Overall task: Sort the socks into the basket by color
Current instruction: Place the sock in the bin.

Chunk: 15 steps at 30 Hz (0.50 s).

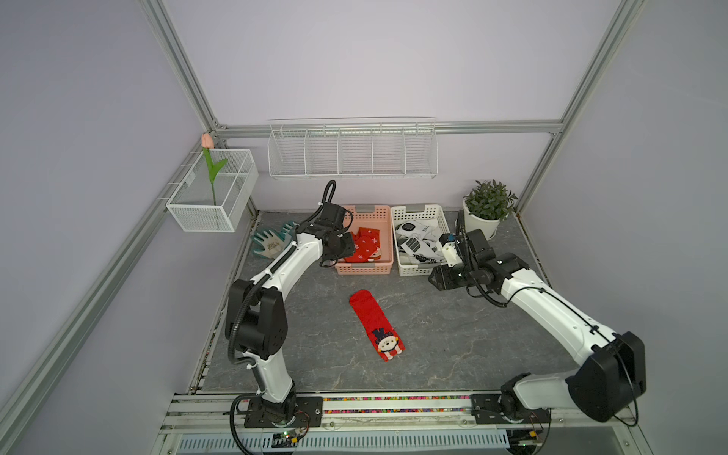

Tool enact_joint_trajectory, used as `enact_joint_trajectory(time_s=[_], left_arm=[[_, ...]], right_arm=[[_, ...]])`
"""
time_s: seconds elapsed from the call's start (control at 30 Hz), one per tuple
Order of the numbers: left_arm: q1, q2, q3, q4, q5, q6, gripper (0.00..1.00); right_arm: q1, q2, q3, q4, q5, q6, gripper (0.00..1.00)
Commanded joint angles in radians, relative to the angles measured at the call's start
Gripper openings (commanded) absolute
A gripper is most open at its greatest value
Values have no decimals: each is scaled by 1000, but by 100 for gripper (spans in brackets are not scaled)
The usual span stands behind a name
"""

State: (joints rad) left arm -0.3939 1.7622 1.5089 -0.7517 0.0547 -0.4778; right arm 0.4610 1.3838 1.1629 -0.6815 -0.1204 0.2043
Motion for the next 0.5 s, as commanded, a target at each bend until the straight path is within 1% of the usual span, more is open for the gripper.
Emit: enact_joint_trajectory(time_s=[0.0, 0.23, 0.47], left_arm=[[-12, -87, -44, -29, 10, -9, 35], [-56, -223, -154, -55, -16, 7, 39], [-138, -332, -250, -85, -36, -11, 40]], right_arm=[[9, 17, 26, 4, 3, 12, 57], [9, 19, 36, -4, 8, 13, 57], [15, 21, 41, -8, 10, 14, 57]])
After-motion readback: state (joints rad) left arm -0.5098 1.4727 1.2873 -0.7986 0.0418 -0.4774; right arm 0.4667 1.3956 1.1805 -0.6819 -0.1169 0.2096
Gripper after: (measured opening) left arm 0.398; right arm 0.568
